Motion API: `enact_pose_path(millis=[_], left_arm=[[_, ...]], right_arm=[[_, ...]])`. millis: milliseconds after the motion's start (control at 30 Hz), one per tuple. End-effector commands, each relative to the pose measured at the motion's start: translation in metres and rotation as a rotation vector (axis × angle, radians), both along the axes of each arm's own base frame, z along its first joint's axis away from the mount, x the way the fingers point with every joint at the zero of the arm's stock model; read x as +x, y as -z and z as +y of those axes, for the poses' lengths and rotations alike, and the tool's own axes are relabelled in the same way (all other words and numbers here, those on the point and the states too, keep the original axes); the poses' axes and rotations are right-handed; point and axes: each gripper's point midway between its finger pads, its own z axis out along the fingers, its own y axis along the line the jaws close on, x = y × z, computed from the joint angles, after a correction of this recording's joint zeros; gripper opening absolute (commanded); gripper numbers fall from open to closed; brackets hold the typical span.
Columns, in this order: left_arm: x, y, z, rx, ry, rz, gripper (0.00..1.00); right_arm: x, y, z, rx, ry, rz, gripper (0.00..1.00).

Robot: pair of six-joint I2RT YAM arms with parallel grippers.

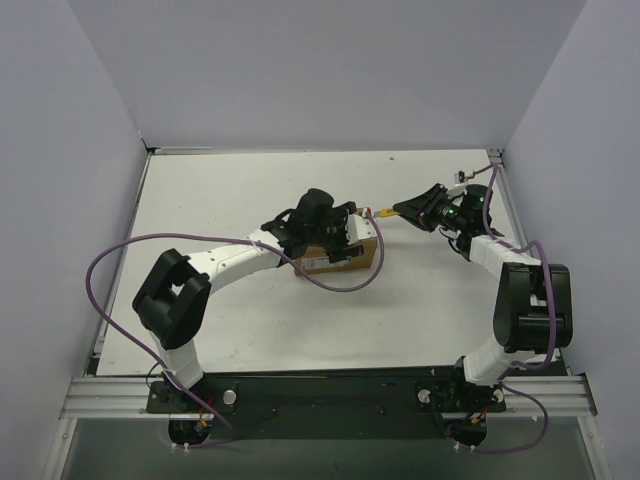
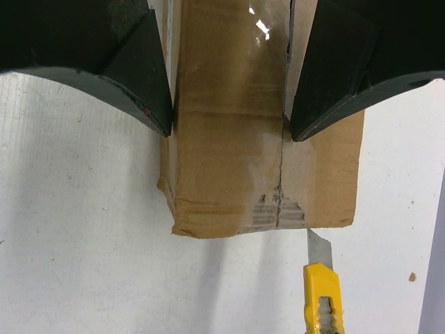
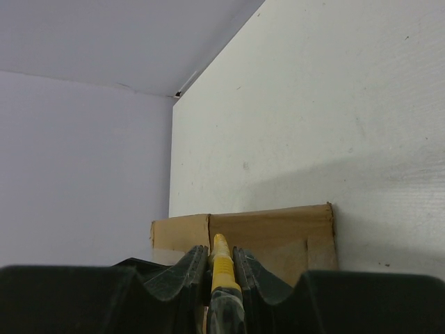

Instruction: Unpack the express box

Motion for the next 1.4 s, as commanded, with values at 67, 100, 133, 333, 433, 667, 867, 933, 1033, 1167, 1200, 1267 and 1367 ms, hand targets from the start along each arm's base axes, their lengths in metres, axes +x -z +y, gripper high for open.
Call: enact_pose_path(millis=[67, 100, 133, 333, 433, 667, 867, 933, 1033, 1167, 1200, 1267, 1367], left_arm=[[0.003, -0.005, -0.009, -0.027, 0.015, 0.016, 0.78], [0.003, -0.006, -0.009, -0.026, 0.013, 0.016, 0.77], [0.004, -0.005, -0.009, -0.025, 0.012, 0.017, 0.78], [0.010, -0.004, -0.008, -0.020, -0.020, 0.021, 0.77], [0.019, -0.004, -0.007, -0.011, -0.072, 0.002, 0.76], [0.036, -0.001, -0.002, -0.006, -0.192, 0.003, 0.72], [0.044, 0.002, 0.001, 0.005, -0.260, 0.021, 0.69], [0.045, 0.003, 0.002, 0.006, -0.277, 0.030, 0.69], [0.046, 0.004, 0.001, 0.004, -0.291, 0.040, 0.68], [0.049, 0.006, 0.001, 0.003, -0.320, 0.050, 0.66], [0.049, 0.006, 0.001, 0.002, -0.323, 0.052, 0.66], [0.050, 0.007, 0.000, 0.001, -0.331, 0.056, 0.65], [0.054, 0.009, 0.001, 0.003, -0.355, 0.058, 0.65]], right_arm=[[0.012, -0.029, 0.003, -0.005, -0.011, -0.124, 0.00], [0.013, -0.029, 0.003, -0.006, -0.013, -0.123, 0.00], [0.013, -0.026, 0.003, -0.009, -0.014, -0.119, 0.00], [0.003, -0.019, 0.011, -0.018, -0.051, -0.091, 0.00], [-0.006, -0.017, 0.014, -0.012, -0.067, -0.065, 0.00], [-0.016, -0.015, 0.013, -0.017, -0.064, -0.027, 0.00], [-0.020, -0.016, 0.009, -0.022, -0.027, 0.011, 0.00], [-0.023, -0.014, 0.008, -0.028, -0.017, 0.033, 0.00], [-0.026, -0.010, 0.008, -0.038, -0.020, 0.046, 0.00], [-0.033, -0.006, 0.007, -0.041, -0.017, 0.068, 0.00], [-0.034, -0.005, 0.007, -0.042, -0.016, 0.068, 0.00], [-0.036, -0.006, 0.007, -0.040, -0.013, 0.068, 0.00], [-0.038, -0.006, 0.006, -0.041, -0.008, 0.069, 0.00]])
